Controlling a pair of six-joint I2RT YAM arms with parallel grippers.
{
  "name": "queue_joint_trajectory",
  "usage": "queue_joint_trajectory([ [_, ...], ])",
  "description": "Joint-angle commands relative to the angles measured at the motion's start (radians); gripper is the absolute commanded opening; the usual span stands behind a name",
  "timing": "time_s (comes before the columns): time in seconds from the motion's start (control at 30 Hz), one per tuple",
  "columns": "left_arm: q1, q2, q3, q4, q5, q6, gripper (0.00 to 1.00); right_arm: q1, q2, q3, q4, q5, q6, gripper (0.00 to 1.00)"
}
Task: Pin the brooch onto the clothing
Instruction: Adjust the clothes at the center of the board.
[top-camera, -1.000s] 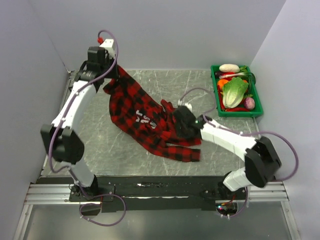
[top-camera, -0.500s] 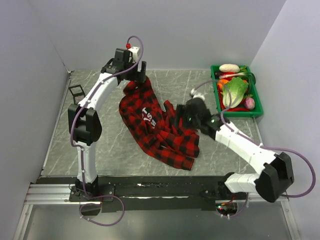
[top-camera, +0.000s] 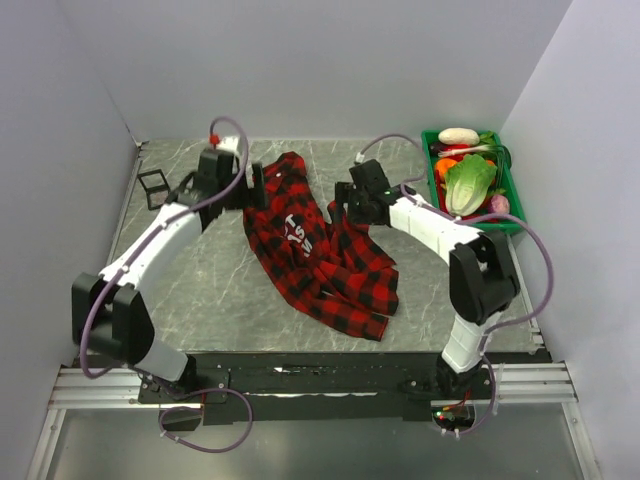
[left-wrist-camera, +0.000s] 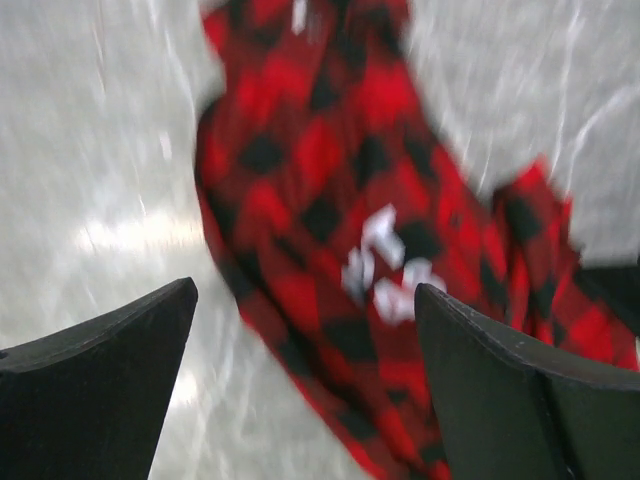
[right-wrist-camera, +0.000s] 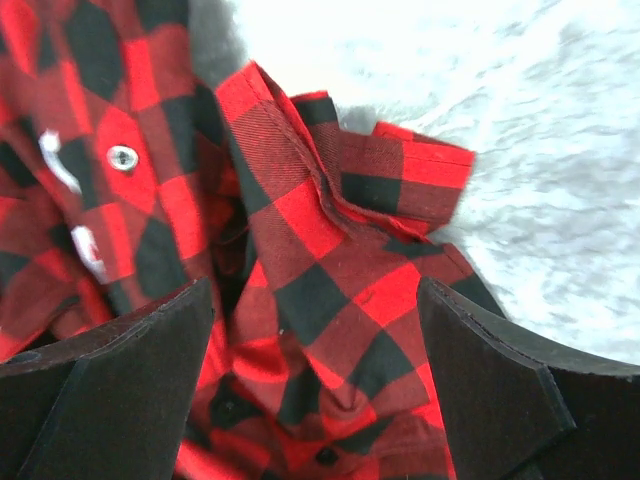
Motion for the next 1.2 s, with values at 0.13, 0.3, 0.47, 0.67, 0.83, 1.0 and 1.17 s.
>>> queue_joint_trajectory([
  [0.13,-0.003,-0.083,-0.313,0.088,0.109,-0.183,0.97,-0.004,0.11,0.071,0.028,-0.078,0.002,0.88],
  [0.3,-0.002,-0.066,-0.392,0.112,0.106,-0.194,0.97,-0.002,0.147,0.06,0.048,-0.112,0.022,0.87],
  [0.47,0.001,-0.016,-0.431,0.209,0.167,-0.214,0.91,-0.001,0.176,0.059,0.051,-0.118,0.028,0.81],
  [0.67,0.001,0.084,-0.442,0.269,0.189,-0.225,0.73,-0.002,0.179,0.042,0.065,-0.098,0.026,0.66],
  [0.83,0.004,0.139,-0.452,0.309,0.184,-0.225,0.45,-0.002,0.176,0.03,0.062,-0.063,0.019,0.35],
  [1.0,0.032,0.133,-0.477,0.346,0.184,-0.248,0.01,-0.027,0.118,-0.013,0.047,-0.023,0.016,0.0],
  [1.17,0.092,0.049,-0.491,0.35,0.181,-0.268,0.01,-0.067,-0.038,-0.116,0.033,0.084,0.019,0.0],
])
